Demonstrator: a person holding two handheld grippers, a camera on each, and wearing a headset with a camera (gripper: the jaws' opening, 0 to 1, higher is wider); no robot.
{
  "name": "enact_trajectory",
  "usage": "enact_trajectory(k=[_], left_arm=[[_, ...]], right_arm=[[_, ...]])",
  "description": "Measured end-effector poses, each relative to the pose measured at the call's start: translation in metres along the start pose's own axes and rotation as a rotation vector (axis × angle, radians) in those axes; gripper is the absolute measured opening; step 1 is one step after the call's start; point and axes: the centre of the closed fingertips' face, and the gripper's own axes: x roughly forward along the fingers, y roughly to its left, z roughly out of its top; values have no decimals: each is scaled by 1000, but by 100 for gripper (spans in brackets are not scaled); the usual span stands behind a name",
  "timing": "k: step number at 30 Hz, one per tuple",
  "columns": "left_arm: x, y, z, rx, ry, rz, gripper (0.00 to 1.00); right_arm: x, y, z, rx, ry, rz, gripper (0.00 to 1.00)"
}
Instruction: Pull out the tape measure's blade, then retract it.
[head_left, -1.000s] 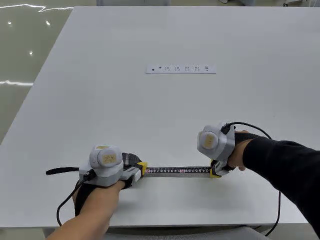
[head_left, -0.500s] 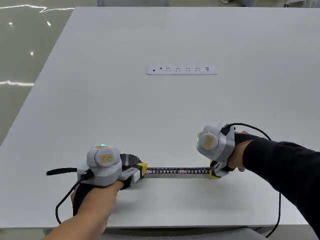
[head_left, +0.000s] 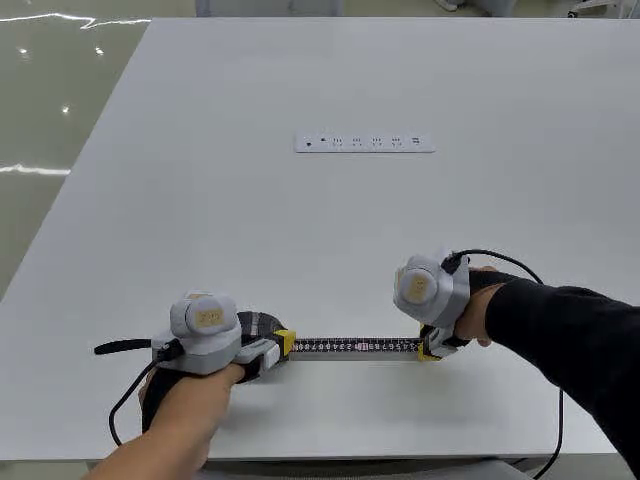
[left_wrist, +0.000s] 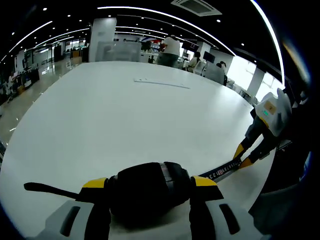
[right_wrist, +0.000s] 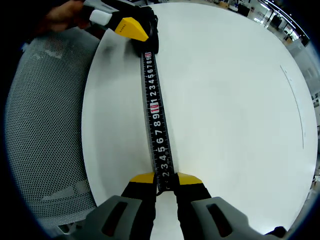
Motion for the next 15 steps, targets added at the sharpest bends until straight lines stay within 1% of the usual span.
enact_trajectory(k=[15], left_arm=[[1,-1,-1,-8,4,-4,60]], right_arm=[[0,2,5,-21,-11,0,10]])
